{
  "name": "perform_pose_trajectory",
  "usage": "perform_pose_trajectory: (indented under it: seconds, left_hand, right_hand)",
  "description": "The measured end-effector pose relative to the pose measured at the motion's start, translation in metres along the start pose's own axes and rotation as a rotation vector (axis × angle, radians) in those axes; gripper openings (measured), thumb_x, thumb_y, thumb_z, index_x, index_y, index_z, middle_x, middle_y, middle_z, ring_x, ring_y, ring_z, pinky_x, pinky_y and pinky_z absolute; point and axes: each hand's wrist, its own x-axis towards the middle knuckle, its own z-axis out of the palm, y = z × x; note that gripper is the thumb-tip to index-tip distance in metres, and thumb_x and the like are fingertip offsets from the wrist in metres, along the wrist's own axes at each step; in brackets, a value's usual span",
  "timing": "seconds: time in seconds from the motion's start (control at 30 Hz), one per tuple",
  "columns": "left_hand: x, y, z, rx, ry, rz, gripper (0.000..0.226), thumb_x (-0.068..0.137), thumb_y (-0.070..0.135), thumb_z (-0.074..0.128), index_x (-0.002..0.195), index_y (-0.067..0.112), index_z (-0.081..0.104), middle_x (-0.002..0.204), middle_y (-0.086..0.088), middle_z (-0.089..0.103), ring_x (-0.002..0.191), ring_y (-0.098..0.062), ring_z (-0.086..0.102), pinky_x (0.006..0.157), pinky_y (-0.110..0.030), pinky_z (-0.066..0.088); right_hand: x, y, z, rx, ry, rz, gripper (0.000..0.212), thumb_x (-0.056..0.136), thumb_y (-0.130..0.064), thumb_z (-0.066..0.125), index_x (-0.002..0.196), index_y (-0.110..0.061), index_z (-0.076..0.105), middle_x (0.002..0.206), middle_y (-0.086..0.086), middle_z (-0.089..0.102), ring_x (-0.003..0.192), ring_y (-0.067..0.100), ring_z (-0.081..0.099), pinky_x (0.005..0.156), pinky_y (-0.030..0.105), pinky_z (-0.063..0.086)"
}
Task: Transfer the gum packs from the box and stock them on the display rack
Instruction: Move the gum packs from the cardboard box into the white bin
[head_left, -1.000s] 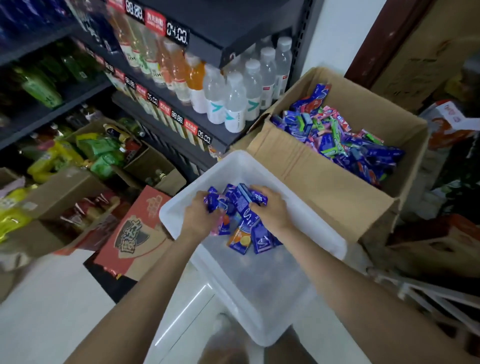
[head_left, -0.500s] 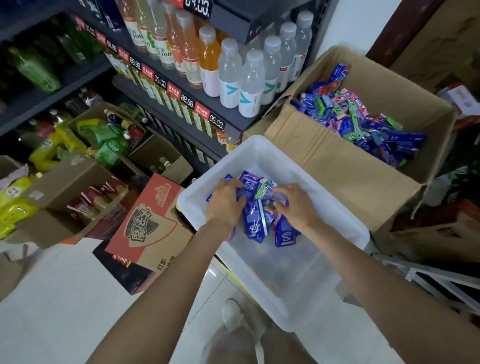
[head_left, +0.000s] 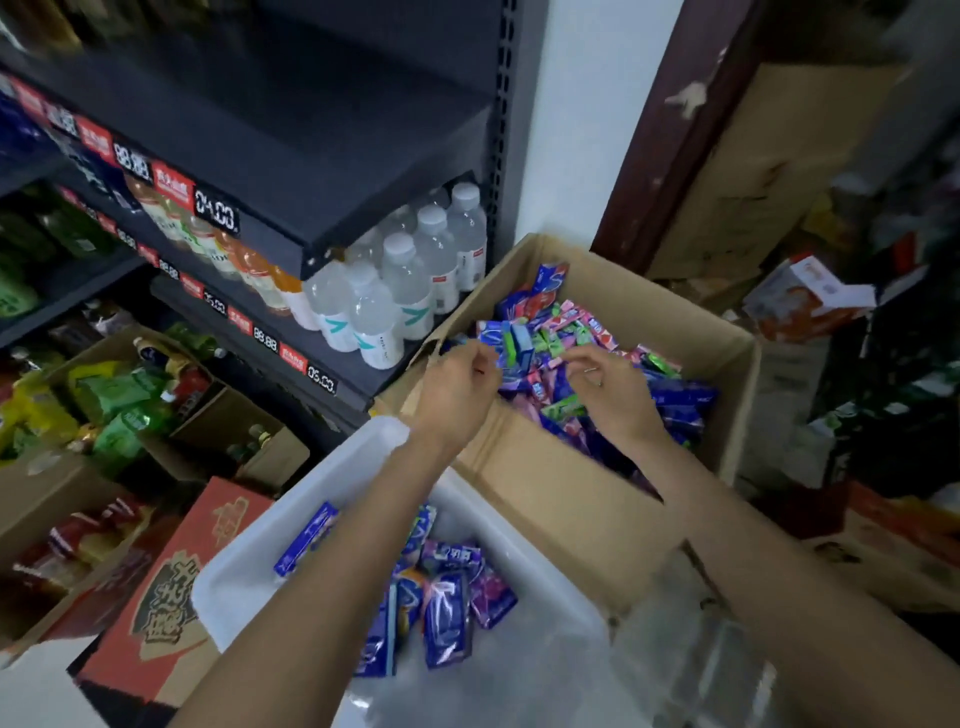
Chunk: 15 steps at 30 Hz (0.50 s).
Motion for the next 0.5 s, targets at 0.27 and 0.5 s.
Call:
perform_pose_trajectory:
  seconds: [0.27,0.5]
  left_hand:
    - [0.086,-0.002,0.077,0.392,-0.193,-0.062,0.058,0.092,0.020,0.058,0.144,0.015,0.033,0.149,-0.012,0.030,0.135,-0.028,0.033,0.109,-0.034,0.028]
    - [0.115,-0.019,0.086,0.639,-0.414,-0.048,0.082,0.084,0.020,0.068,0.150,0.026,0.019,0.158,-0.002,0.009,0.141,-0.028,0.020,0.109,-0.042,0.033]
  right_hand:
    - [0.087,0.065,-0.001,-0.165,-0.277,0.062,0.055,0.091,-0.017,0.059,0.141,-0.013,0.038,0.143,0.007,0.042,0.132,0.023,0.038,0.105,0.033,0.034]
    - [0.110,0.091,0.013,-0.228,-0.515,0.078,0.072,0.085,-0.014,0.067,0.146,-0.018,0.030,0.154,0.007,0.017,0.141,0.025,0.022,0.114,0.036,0.023]
